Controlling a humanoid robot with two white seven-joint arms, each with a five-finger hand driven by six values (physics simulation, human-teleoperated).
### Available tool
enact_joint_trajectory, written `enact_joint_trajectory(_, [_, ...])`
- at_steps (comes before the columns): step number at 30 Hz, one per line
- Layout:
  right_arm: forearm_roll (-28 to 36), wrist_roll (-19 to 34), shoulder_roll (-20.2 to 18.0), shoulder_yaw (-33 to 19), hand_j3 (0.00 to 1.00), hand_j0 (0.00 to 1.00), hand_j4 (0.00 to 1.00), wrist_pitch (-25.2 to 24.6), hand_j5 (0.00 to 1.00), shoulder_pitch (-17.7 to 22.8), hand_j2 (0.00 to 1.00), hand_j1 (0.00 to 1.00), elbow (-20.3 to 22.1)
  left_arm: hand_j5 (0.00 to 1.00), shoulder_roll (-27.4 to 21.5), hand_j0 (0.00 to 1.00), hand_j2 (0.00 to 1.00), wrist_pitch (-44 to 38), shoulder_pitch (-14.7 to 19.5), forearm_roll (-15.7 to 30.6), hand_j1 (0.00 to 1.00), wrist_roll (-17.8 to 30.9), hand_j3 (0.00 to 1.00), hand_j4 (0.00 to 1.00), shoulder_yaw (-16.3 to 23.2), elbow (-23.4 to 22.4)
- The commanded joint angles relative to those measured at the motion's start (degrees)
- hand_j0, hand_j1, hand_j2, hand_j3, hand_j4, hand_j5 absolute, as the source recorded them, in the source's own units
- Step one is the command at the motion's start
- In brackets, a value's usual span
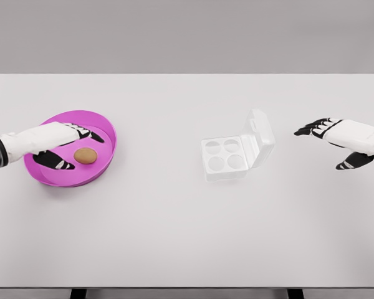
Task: Pack egg into the box and close the box lid
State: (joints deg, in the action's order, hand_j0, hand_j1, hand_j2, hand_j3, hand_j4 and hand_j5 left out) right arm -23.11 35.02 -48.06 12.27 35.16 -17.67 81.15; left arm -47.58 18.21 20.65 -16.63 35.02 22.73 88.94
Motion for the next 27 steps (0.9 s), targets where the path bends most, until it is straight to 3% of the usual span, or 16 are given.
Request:
enact_joint_trajectory(1, [0.34, -0.02, -0.1, -0.05, 1.0, 1.0, 1.0, -0.16, 1.0, 0.0, 1.0, 1.0, 0.06, 0.84, -0.06, 0.84, 0.84, -2.39, 0.0, 0.37, 0.84, -0.02, 0.84, 0.84, 0.56, 0.18])
enact_joint_trajectory(27, [0.34, -0.02, -0.1, 0.04, 1.0, 1.0, 1.0, -0.16, 1.0, 0.35, 1.0, 1.0, 1.82, 0.79, 1.44, 0.79, 0.79, -4.68, 0.18, 0.28, 0.79, -0.02, 0.79, 0.79, 1.7, -0.09])
